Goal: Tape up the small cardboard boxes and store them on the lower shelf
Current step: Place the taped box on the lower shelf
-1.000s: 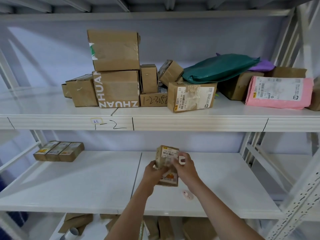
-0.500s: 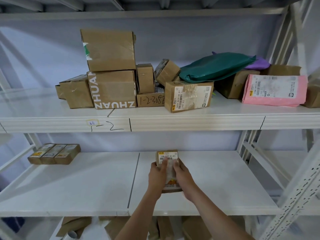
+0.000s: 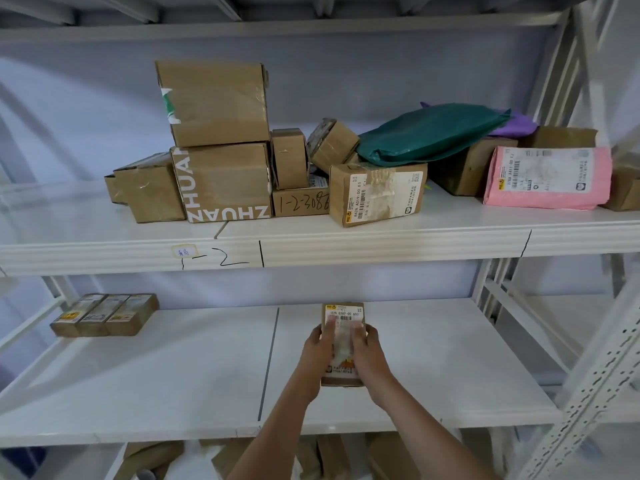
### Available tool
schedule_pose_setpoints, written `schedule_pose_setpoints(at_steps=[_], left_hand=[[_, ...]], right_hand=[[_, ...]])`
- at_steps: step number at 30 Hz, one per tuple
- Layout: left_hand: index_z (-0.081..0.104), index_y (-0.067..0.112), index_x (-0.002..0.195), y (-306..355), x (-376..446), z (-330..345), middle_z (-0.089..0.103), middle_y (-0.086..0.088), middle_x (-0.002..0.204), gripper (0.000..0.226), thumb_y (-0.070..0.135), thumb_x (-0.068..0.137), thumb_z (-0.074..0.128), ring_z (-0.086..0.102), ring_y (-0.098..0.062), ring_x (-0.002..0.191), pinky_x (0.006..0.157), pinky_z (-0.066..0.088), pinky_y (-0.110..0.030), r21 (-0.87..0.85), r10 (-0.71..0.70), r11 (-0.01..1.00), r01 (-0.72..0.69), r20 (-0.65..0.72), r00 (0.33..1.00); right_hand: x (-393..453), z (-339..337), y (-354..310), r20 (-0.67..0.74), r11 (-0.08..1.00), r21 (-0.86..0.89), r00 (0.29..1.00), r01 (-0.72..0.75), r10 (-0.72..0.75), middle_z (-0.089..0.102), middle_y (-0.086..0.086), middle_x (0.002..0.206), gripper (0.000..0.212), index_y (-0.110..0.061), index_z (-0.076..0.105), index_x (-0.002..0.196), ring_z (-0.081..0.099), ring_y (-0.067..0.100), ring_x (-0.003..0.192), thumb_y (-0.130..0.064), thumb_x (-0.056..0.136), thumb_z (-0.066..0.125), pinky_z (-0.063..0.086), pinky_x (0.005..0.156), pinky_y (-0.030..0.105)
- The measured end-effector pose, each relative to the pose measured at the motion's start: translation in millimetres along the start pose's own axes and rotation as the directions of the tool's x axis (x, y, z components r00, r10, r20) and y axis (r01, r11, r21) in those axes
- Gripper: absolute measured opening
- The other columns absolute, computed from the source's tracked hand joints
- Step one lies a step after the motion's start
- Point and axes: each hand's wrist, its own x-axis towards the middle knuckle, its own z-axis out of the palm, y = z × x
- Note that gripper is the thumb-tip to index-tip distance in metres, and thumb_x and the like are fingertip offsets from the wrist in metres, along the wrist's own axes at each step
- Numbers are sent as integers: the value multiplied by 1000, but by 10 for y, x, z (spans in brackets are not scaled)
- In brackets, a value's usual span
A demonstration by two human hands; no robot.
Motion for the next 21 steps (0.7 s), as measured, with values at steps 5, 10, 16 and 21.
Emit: schedule_pose_setpoints(at_steps=[5, 10, 16, 21], left_hand=[[56, 28, 131, -77, 15, -49, 76, 2, 107, 38, 46, 98, 59, 76, -15, 90, 72, 61, -27, 50, 76, 996, -78, 44, 996], [59, 22, 126, -132, 15, -12, 77, -1, 104, 35, 44, 98, 59, 76, -15, 87, 64, 58, -23, -57, 119, 991, -123, -68, 991], [57, 17, 128, -148, 51, -53, 74, -3, 106, 37, 40, 99, 61, 76, -18, 83, 63, 63, -36, 20, 89, 996, -88, -98, 991], [55, 19, 128, -140, 32, -67, 73, -4, 108, 39, 45, 98, 60, 75, -24, 88, 69, 64, -47, -11, 56, 998, -57, -112, 992]], right_hand=[[132, -37, -49, 77, 992, 54, 991, -110, 106, 64, 5, 128, 50, -20, 40, 141, 69, 24, 107, -46, 101, 55, 58, 93, 48], [35, -85, -55, 94, 988, -151, 994, -35, 49, 70, -4, 116, 55, -22, 53, 130, 71, 12, 96, -65, 96, 48, 59, 74, 26], [-30, 51, 13, 81, 989, -138, 995, -53, 64, 75, 4, 104, 54, -18, 57, 123, 77, 19, 82, -65, 97, 47, 61, 62, 29], [-49, 127, -22, 46, 987, -156, 998, -26, 33, 76, 3, 101, 51, -19, 60, 121, 76, 20, 82, -62, 99, 45, 60, 60, 31]])
